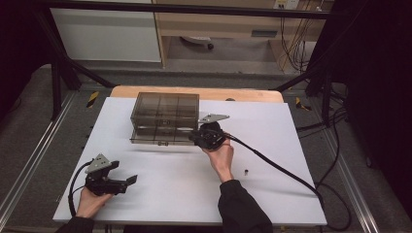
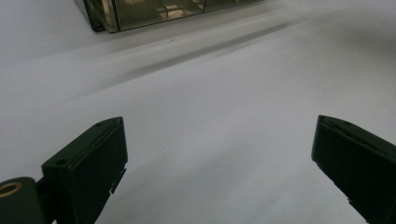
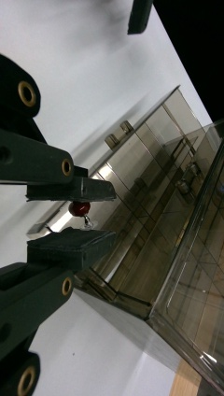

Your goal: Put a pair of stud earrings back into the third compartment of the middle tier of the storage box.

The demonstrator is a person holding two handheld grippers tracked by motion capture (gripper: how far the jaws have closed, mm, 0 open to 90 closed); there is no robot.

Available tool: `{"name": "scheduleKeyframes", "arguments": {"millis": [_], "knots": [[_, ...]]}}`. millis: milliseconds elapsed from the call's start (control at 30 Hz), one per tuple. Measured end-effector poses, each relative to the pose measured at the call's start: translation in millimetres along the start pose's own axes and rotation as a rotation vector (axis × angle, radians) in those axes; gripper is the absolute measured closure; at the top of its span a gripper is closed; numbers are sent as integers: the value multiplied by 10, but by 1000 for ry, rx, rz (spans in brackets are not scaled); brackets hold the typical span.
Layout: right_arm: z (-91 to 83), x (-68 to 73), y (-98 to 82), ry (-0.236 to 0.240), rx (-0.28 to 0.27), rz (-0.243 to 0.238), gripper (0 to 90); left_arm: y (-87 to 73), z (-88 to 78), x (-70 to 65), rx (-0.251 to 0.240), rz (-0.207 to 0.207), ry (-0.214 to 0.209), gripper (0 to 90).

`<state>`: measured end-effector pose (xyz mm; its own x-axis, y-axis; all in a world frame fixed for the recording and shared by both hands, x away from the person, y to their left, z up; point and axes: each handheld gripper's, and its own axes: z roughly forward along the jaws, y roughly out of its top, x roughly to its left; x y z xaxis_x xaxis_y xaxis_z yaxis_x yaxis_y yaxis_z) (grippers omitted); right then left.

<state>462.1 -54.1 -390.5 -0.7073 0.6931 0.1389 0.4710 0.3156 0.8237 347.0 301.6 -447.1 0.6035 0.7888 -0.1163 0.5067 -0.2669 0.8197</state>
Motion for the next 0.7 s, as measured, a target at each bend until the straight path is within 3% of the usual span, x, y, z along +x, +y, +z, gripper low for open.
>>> {"name": "scheduleKeyframes", "arguments": {"millis": [300,533,667,700], "knots": [[251,-64,-21,-6,25,16,745,-2,1,3,1,-2,2,32],[286,-72,-40,2,28,20,733,-3,2,5,2,-4,3,32],[243,-67,-15,6,15,18,662,-3,2,6,1,-5,2,32],[198,-64,11,2,3,9,606,-3,3,7,2,-6,2,32]]}}
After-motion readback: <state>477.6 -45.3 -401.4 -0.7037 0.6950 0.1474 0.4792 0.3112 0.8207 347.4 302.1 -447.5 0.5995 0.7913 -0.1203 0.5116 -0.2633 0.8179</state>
